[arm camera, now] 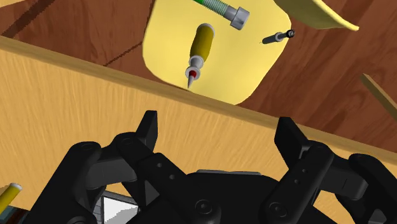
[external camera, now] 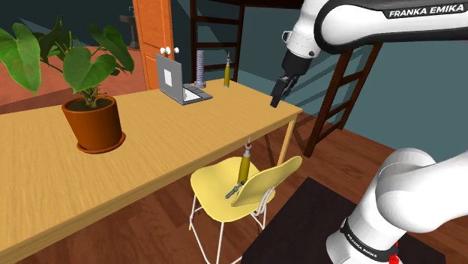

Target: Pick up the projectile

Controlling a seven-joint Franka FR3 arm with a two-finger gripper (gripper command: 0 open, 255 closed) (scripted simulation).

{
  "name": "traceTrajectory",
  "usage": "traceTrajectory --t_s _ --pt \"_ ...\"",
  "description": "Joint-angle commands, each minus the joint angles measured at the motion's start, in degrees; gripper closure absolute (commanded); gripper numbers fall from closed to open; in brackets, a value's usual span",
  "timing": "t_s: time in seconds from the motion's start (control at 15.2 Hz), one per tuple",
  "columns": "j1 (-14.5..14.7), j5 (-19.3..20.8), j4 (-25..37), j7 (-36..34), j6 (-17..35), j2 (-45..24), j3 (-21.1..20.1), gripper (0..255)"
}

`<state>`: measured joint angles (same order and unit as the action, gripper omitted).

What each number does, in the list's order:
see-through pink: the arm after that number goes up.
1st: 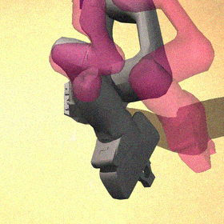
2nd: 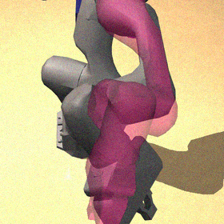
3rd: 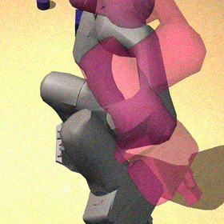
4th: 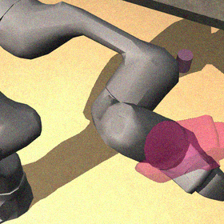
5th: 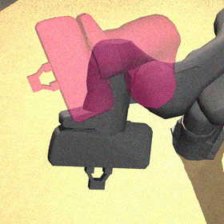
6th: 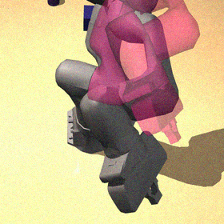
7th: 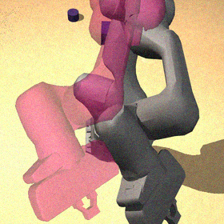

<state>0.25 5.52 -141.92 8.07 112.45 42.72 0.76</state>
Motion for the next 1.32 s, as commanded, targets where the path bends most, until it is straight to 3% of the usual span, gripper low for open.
traceTrajectory --t_s 0.0,0.73,1.25 --pt "-0.03 0.15 -2.32 0.63 4.61 -2.06 0.82 0" --pt "0.37 -0.51 -7.44 5.82 28.89 -20.85 6.03 0" --pt "2.31 -6.02 -5.32 12.46 43.19 -37.34 9.27 0"
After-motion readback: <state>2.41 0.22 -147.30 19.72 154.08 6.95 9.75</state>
